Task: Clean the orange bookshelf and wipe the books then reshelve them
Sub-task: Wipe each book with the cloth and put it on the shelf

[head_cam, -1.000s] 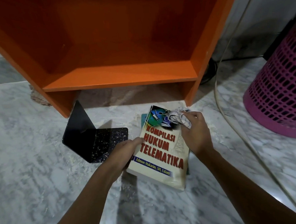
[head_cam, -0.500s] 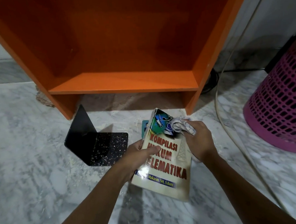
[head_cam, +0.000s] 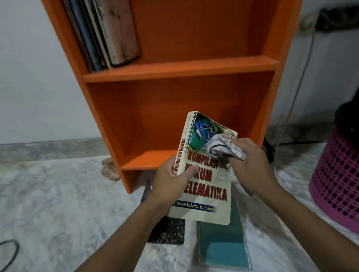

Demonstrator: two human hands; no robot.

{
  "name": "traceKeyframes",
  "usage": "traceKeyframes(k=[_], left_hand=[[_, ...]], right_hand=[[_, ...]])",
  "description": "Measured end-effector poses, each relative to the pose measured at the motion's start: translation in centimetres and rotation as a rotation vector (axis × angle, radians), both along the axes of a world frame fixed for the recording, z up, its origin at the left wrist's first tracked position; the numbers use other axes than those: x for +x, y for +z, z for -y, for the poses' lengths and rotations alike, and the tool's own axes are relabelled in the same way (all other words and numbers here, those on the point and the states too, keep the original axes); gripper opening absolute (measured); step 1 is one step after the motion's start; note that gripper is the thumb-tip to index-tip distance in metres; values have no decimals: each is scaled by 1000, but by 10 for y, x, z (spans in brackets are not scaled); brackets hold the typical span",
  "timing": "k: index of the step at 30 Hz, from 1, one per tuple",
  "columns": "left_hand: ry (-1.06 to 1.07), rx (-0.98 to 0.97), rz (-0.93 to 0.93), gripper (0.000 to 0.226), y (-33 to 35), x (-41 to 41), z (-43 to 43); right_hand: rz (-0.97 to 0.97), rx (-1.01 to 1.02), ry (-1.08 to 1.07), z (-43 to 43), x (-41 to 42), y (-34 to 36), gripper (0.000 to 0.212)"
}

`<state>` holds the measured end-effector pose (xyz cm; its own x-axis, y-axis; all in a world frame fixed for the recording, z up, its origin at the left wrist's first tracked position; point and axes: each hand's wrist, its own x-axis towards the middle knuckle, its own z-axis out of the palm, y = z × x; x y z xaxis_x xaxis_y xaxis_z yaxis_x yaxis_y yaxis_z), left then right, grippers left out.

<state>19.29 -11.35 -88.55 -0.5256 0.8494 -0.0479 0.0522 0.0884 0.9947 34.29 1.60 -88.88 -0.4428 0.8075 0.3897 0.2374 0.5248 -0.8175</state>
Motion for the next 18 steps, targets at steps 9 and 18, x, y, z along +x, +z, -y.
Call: traceKeyframes(k=[9,18], left_hand=[[254,381,-175,19,163,-24,15],[640,612,-402,25,253,-91,-55]], right_hand=[[-135,150,164,6,-49,178,54],[-65,300,102,-44,-77,282,41]])
